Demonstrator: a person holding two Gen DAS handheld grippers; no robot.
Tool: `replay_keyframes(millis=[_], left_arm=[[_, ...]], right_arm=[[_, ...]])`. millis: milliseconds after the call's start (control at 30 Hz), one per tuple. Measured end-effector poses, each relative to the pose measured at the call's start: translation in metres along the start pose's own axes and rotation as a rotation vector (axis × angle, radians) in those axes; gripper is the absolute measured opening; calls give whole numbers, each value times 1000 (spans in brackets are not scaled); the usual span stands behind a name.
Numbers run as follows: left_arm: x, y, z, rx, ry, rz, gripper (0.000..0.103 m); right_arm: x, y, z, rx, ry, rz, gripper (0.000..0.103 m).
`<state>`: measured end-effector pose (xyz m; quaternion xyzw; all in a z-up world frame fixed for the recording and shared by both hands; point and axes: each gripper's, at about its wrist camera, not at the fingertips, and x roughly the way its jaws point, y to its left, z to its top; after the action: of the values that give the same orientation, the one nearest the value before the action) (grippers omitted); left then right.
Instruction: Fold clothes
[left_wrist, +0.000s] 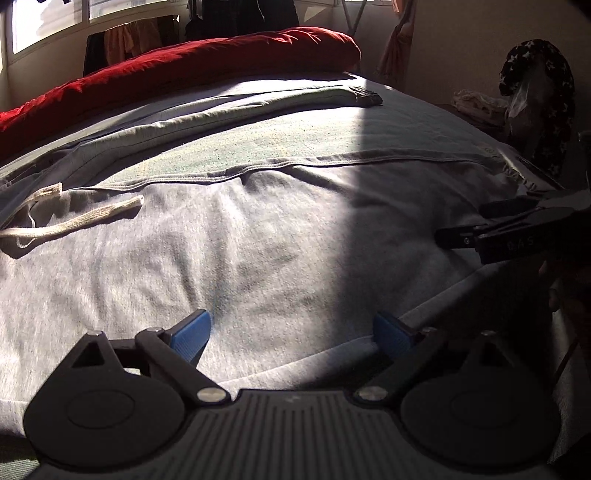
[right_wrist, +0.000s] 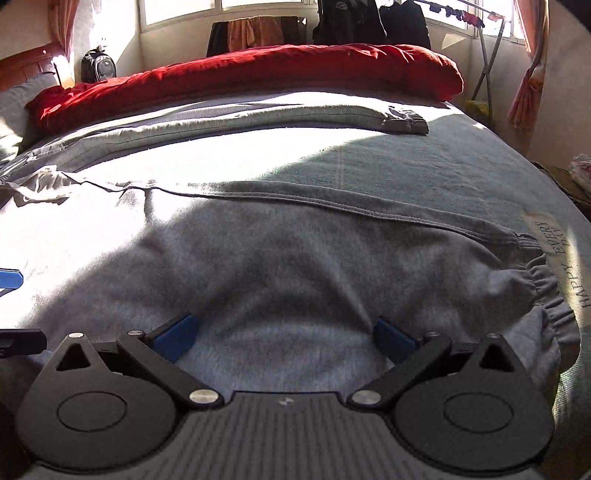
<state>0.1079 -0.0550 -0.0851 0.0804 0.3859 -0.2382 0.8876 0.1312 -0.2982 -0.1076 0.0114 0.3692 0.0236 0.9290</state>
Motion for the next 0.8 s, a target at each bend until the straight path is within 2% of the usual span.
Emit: replay_keyframes(millis=[100, 167, 267, 367, 500, 600, 700, 800], left_arm=[[-6, -1, 7, 18, -2, 9, 95], [-8, -4, 19, 47, -32, 23, 95], [1, -6, 30, 34, -27, 5, 95], [17, -6, 25, 2, 20, 10, 95], [14, -6, 17, -11, -3, 14, 95], [11, -2, 17, -39, -5, 17, 95], [11, 0, 15, -49, -9, 19, 96], [11, 2, 14, -54, -14, 13, 96]], right_arm=[[1, 1, -1, -6, -12, -5, 103], [1, 1, -1, -9, -21, -7, 103], [-5, 1, -4, -17, -38, -10, 103], [-15, -2, -2, -3, -49, 13, 103], [-27, -14, 14, 42, -138, 25, 103], [-22, -29, 29, 98, -159, 50, 103], [-4, -56, 35, 217, -121, 75, 103], [10, -87, 28, 309, -81, 50, 103]])
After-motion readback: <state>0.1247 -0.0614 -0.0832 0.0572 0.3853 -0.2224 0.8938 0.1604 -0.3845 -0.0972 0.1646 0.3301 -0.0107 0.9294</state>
